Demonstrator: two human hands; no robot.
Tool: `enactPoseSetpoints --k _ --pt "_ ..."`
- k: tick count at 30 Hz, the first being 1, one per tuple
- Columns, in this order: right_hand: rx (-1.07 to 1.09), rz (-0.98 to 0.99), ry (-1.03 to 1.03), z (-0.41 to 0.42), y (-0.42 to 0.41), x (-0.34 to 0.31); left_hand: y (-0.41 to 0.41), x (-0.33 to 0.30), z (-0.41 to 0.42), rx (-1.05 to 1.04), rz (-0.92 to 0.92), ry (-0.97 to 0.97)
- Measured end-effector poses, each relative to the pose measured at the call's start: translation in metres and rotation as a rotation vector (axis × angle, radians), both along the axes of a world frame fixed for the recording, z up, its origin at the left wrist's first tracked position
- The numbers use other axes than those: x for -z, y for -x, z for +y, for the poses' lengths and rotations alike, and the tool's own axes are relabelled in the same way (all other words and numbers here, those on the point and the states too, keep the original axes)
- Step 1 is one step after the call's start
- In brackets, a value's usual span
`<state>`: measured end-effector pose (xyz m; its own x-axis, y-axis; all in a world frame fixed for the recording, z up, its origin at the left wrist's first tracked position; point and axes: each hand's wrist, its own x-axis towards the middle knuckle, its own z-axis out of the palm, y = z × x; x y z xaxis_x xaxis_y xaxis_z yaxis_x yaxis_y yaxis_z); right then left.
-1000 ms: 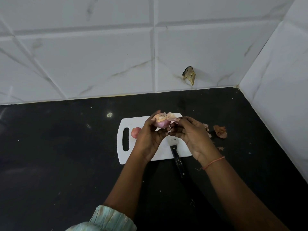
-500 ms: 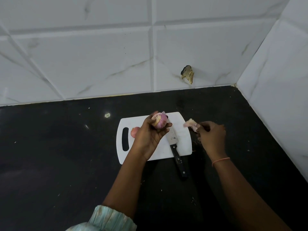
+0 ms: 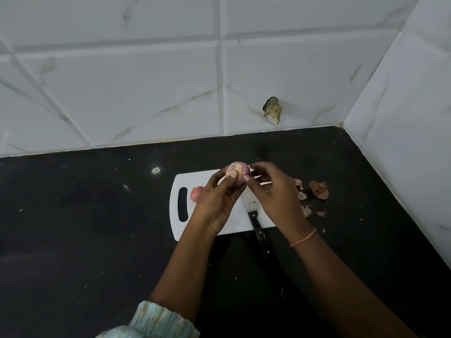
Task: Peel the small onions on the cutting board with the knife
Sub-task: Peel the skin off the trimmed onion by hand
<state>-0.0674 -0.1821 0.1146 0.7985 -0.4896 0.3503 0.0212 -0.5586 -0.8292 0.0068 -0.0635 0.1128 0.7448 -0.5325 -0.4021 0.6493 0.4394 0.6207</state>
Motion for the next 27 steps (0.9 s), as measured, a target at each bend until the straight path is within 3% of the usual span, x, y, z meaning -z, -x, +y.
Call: enactPoseSetpoints --k 9,20,27 --pt "0.029 -0.035 -0.139 0.005 -0.006 0.003 -0.008 0.003 0.014 0.015 -0.203 -0.038" --pt "0.071 -0.092 0.056 0.006 -0.005 -0.001 -0.008 0.0 0.017 0.028 -0.25 -0.089" --pt "0.034 -0.093 -0.198 0.009 -0.004 -0.001 -0.007 -0.002 0.016 0.024 -0.317 -0.097"
